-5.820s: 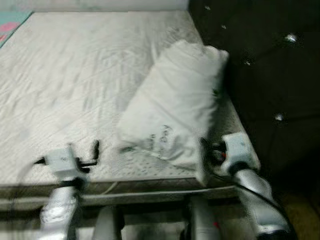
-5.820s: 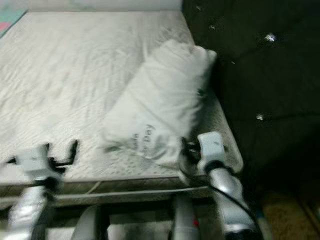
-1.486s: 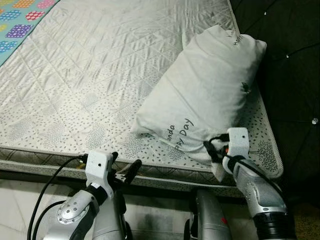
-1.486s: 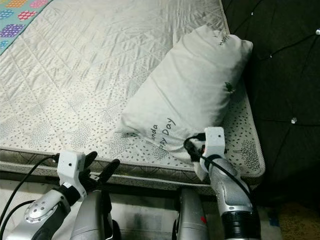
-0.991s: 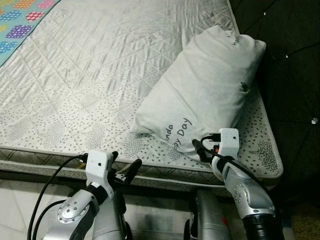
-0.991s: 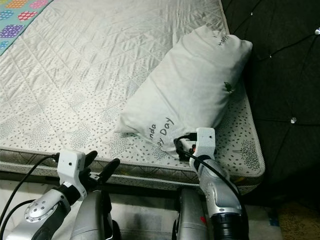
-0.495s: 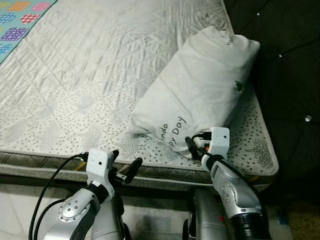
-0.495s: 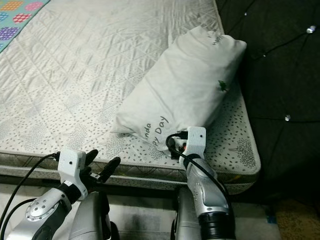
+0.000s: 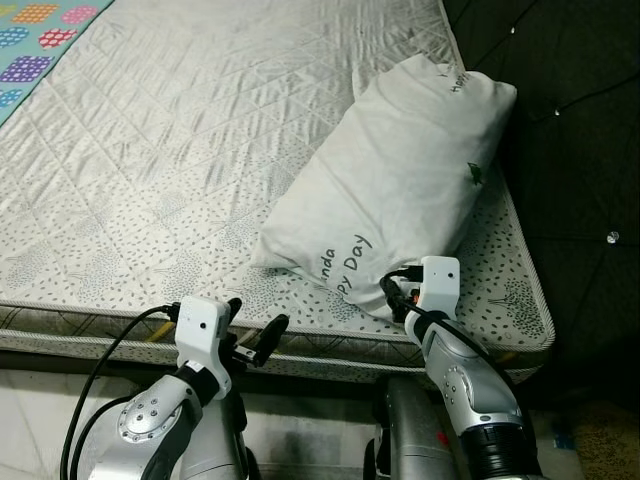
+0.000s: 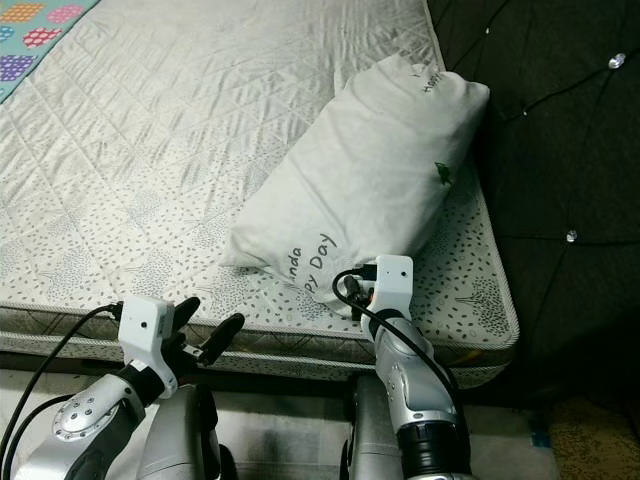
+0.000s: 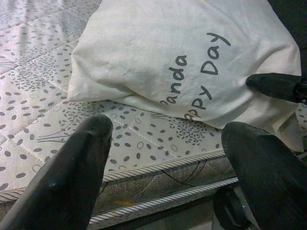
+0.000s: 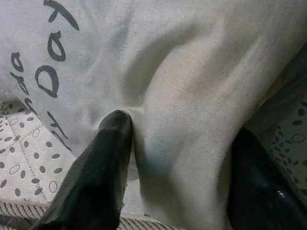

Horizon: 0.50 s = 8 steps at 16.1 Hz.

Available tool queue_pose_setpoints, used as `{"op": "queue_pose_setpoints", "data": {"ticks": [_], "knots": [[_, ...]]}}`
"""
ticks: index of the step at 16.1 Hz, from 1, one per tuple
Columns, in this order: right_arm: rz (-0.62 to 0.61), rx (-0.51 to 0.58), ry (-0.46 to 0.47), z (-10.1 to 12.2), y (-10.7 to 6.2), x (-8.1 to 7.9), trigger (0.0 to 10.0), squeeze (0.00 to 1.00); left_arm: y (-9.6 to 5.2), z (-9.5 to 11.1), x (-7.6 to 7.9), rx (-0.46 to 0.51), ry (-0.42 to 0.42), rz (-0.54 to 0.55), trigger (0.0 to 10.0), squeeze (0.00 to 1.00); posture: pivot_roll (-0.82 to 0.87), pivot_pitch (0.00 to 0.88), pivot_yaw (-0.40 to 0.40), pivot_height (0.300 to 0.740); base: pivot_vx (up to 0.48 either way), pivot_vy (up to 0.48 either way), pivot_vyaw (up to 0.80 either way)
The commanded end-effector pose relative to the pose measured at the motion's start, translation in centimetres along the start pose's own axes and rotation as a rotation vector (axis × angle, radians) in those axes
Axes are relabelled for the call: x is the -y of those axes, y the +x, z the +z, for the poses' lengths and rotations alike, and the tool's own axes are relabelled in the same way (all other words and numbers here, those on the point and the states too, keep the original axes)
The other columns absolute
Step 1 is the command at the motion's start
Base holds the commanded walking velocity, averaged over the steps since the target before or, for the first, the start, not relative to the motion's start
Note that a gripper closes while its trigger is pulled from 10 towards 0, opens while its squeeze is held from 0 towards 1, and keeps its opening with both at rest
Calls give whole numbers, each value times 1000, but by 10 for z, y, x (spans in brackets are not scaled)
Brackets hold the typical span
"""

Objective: Clean up the room

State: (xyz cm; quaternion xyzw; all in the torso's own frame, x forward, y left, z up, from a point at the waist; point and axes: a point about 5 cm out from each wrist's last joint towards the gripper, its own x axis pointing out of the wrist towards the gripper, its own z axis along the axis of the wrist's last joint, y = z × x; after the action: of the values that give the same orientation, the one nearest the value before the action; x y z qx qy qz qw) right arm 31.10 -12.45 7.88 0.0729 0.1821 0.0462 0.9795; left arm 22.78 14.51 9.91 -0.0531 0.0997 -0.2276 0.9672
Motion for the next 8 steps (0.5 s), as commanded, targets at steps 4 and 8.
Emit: {"op": "queue_pose_setpoints", "data": {"ticks": [4,8], "knots": [[26,-6,3,-2,3,-10,0,0,0,-4,1,-9,1,-4,10000,0,-79,137,-2,591,0,0,0],[22,-3,1,-1,4,-10,0,0,2,-3,2,-3,0,-3,10000,0,-81,141,-6,591,0,0,0]]}}
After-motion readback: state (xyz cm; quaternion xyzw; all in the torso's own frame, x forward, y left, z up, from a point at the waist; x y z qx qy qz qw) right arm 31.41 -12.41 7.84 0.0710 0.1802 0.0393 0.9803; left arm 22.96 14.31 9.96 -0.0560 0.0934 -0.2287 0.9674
